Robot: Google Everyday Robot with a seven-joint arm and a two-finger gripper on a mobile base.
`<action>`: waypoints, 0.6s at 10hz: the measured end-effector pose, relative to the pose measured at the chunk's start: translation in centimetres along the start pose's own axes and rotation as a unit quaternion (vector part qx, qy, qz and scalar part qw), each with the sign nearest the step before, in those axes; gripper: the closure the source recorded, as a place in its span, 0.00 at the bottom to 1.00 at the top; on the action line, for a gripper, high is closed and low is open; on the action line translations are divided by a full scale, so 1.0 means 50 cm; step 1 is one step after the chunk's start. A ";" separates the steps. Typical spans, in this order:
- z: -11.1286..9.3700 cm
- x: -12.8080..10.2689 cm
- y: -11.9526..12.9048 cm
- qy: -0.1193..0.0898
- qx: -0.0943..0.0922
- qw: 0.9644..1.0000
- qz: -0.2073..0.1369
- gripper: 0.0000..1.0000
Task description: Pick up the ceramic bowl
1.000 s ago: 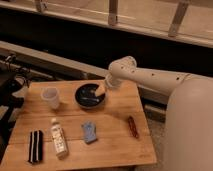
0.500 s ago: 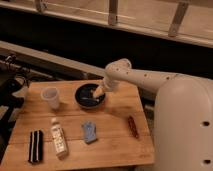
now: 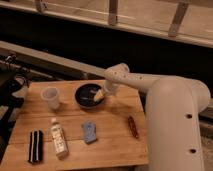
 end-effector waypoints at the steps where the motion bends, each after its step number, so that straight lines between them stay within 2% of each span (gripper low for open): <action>1: -0.008 -0.005 0.006 0.002 0.000 1.000 -0.001 0.30; 3: -0.006 -0.009 0.010 0.008 0.003 1.000 0.001 0.48; 5: 0.013 -0.003 0.002 0.015 0.009 1.000 0.004 0.70; 6: 0.014 -0.005 0.000 0.015 0.011 1.000 0.004 0.77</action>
